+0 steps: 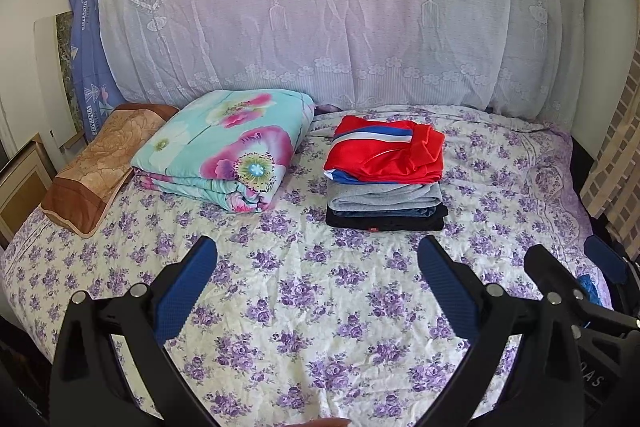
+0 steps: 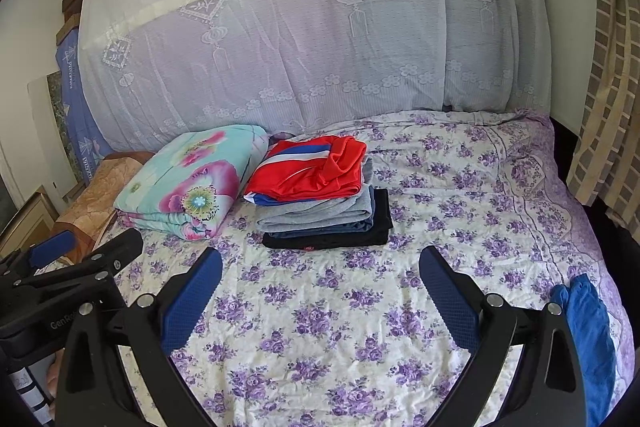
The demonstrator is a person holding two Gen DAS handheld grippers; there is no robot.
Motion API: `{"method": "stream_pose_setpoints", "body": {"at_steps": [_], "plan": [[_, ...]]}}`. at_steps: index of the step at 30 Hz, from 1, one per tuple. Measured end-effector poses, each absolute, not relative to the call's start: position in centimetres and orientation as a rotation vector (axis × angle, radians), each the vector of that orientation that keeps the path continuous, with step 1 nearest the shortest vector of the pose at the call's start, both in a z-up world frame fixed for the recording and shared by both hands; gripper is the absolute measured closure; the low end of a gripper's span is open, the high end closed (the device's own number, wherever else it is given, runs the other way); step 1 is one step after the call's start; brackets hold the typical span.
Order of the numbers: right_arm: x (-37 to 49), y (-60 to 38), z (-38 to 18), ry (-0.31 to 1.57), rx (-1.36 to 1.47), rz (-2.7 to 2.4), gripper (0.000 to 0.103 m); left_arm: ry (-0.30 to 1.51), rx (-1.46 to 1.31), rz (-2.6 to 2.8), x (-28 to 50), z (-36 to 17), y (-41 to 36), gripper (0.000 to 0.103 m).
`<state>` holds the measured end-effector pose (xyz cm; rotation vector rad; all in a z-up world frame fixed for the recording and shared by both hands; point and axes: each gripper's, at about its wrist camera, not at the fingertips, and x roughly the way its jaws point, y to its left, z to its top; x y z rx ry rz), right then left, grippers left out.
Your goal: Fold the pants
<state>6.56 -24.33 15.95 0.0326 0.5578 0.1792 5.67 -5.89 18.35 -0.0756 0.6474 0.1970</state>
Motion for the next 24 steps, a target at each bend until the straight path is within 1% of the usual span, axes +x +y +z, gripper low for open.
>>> {"method": "stream_pose_setpoints", "body": {"at_steps": [24], "plan": [[6.58,-24.59,15.87,0.56,0.035,0.178,0.004,0.649,-0.078,0.201,5.55,18.28,-6.08,0.005]]}}
